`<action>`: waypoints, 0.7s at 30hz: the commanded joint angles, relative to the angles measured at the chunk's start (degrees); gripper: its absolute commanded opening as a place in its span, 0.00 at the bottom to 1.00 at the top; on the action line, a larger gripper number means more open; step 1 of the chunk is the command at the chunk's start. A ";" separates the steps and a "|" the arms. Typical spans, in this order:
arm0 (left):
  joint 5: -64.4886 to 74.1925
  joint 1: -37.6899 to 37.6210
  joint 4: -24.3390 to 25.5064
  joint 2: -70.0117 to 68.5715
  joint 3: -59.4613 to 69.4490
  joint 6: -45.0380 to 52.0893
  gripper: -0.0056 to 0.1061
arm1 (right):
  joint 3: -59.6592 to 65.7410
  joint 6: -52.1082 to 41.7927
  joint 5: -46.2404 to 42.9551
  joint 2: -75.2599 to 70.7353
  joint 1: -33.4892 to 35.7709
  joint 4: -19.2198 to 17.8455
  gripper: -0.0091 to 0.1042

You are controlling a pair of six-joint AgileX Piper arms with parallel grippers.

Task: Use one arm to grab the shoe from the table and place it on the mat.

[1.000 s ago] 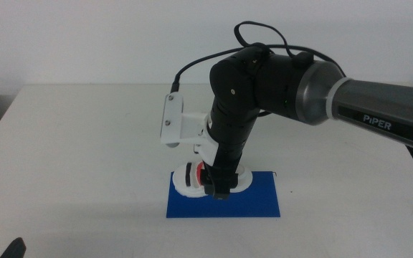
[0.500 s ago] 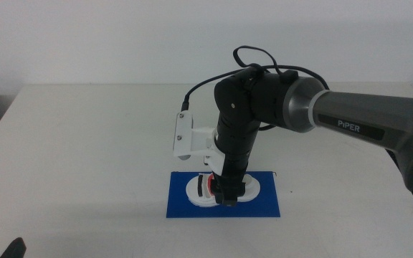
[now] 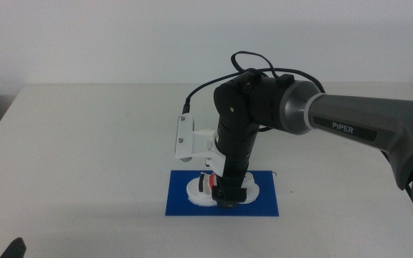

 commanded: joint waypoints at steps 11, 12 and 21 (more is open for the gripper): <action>-4.58 -0.24 -0.45 -0.76 0.40 -0.26 0.89 | 8.84 16.59 -7.91 -23.93 -4.83 5.82 0.89; -4.58 -0.24 -0.45 -0.76 0.40 -0.26 0.89 | 12.29 18.41 -10.73 -26.75 -6.09 5.63 0.89; -4.58 -0.24 -0.45 -0.76 0.40 -0.26 0.89 | 33.97 38.96 -16.12 -54.92 -15.98 0.17 0.83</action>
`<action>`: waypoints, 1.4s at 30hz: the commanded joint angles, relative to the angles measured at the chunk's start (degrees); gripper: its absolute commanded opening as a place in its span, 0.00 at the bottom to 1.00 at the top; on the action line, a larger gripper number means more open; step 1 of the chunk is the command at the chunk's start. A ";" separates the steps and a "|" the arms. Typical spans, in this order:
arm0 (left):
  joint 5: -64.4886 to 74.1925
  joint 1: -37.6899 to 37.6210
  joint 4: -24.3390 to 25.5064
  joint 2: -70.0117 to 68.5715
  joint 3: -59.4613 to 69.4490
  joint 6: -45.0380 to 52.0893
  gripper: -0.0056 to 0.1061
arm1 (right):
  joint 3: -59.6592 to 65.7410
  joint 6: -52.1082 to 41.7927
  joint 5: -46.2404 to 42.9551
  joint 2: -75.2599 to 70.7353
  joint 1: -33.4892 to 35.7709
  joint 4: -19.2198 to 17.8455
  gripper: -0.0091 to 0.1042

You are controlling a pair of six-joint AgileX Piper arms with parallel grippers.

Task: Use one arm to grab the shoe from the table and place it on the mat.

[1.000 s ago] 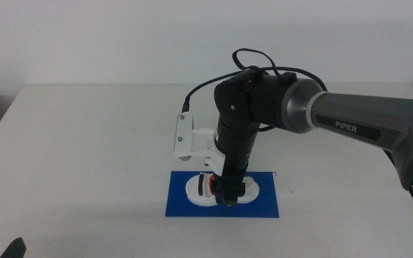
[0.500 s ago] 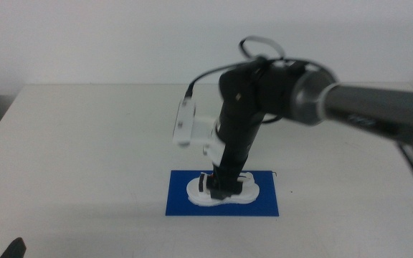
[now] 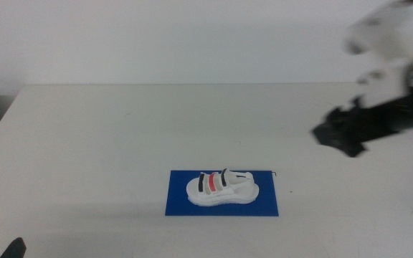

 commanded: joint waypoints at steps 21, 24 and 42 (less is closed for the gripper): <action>-4.58 -0.24 -0.45 -0.76 0.40 -0.26 0.89 | 45.21 16.38 -30.46 -53.94 -8.20 -4.82 0.74; -4.58 -0.24 -0.45 -0.76 0.40 -0.26 0.89 | 49.46 16.38 -34.71 -57.31 -8.20 -3.16 0.74; -4.58 -0.24 -0.45 -0.76 0.40 -0.26 0.89 | 63.87 16.38 -34.31 -74.73 -8.20 1.77 0.74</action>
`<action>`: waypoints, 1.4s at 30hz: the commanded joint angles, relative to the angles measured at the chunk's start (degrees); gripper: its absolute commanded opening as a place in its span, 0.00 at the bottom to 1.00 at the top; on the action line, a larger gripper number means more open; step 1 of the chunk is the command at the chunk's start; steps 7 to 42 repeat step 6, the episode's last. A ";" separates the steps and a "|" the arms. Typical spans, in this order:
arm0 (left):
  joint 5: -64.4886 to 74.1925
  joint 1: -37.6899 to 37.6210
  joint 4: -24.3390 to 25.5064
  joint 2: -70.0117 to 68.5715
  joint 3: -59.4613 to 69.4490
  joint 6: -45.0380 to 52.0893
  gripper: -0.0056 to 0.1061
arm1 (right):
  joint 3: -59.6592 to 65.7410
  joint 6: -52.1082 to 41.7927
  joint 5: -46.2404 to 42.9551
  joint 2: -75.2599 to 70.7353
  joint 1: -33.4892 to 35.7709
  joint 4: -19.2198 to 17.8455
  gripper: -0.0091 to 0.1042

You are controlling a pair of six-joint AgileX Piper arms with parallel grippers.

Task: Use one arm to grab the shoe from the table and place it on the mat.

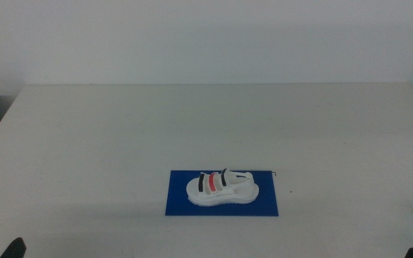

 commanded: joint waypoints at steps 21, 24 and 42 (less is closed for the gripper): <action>-4.58 -0.24 -0.45 -0.76 0.40 -0.26 0.89 | 0.87 -0.16 -3.08 -1.47 -0.46 -0.41 0.74; -4.58 -0.24 -0.45 -0.76 0.40 -0.26 0.89 | 0.87 -0.16 -3.08 -1.47 -0.46 -0.41 0.74; -4.58 -0.24 -0.45 -0.76 0.40 -0.26 0.89 | 0.87 -0.16 -3.08 -1.47 -0.46 -0.41 0.74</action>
